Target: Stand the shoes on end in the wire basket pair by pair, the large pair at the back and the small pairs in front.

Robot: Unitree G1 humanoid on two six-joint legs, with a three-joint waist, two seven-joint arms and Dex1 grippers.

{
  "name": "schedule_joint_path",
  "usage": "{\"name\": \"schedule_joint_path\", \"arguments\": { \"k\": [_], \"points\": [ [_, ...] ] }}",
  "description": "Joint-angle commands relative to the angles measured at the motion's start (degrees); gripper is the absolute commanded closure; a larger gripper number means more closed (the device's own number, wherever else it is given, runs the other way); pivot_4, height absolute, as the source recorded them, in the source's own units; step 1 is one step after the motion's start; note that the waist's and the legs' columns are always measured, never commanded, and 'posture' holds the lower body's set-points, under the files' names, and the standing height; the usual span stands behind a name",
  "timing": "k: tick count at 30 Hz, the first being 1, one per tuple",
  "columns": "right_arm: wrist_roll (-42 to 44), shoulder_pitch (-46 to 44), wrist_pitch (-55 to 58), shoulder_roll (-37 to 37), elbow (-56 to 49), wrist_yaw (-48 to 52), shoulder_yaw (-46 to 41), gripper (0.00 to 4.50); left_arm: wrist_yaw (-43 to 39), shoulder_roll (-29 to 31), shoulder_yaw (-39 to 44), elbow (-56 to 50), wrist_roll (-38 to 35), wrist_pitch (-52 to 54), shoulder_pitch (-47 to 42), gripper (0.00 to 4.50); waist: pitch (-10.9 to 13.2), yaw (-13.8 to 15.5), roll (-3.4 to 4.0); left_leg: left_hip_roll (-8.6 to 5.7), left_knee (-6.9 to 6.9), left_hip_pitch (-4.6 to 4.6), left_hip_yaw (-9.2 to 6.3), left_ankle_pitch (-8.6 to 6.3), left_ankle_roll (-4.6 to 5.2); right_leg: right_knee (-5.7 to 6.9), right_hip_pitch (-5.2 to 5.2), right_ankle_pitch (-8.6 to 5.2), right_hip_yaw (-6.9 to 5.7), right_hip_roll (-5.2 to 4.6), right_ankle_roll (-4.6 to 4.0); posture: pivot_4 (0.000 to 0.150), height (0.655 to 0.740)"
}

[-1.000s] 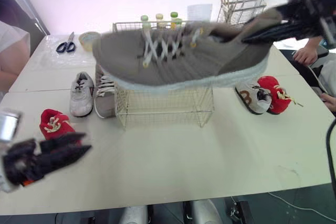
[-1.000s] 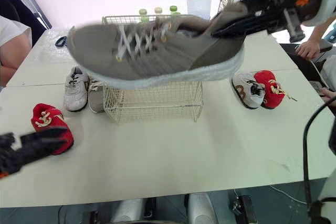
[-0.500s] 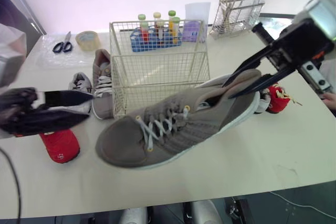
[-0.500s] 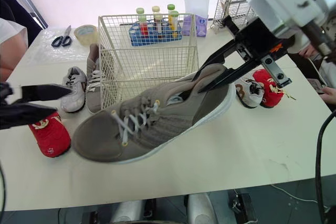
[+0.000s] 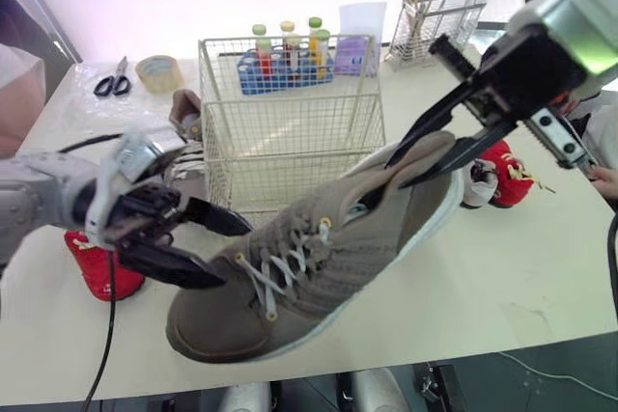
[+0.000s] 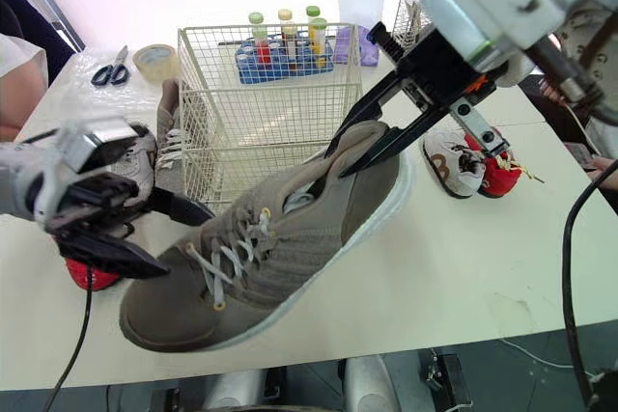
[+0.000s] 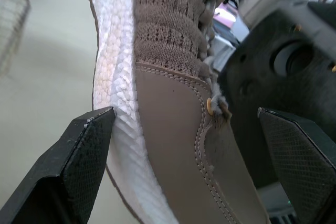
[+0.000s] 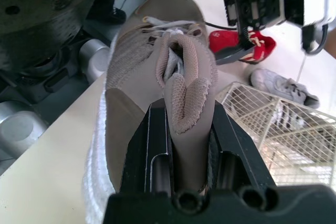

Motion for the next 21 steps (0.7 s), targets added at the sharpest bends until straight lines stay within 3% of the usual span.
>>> {"name": "schedule_joint_path", "arguments": {
  "k": [1,12,21],
  "points": [
    [3.2,-2.0,-1.1,-0.5,0.4,0.1,-3.8,4.23,1.4,-2.7,-2.4,-2.3,2.1,0.7,-1.3,0.0,0.0,0.0,0.0,-0.01,0.13,-0.14,-0.02,0.0,0.0,0.12,-0.13,0.04,0.0,-0.02,0.07,0.15,0.74],
    [4.3,-1.5,-0.4,-2.3,-0.6,0.1,-5.4,4.23,1.5,-4.9,-4.9,3.0,14.8,-4.4,-4.5,0.0,0.0,0.1,-0.03,-0.06,0.22,-0.15,-0.09,0.01,0.01,0.29,-0.12,0.06,0.0,-0.03,0.11,0.15,0.74],
    [5.2,-1.1,0.0,-1.6,-0.8,0.1,-6.6,4.23,-0.7,-7.4,-3.1,-2.0,4.4,3.6,-4.5,0.0,0.0,0.0,-0.03,-0.06,0.24,-0.12,-0.11,0.02,0.0,0.42,-0.13,0.06,0.0,-0.03,0.1,0.15,0.74]
  ]
}}
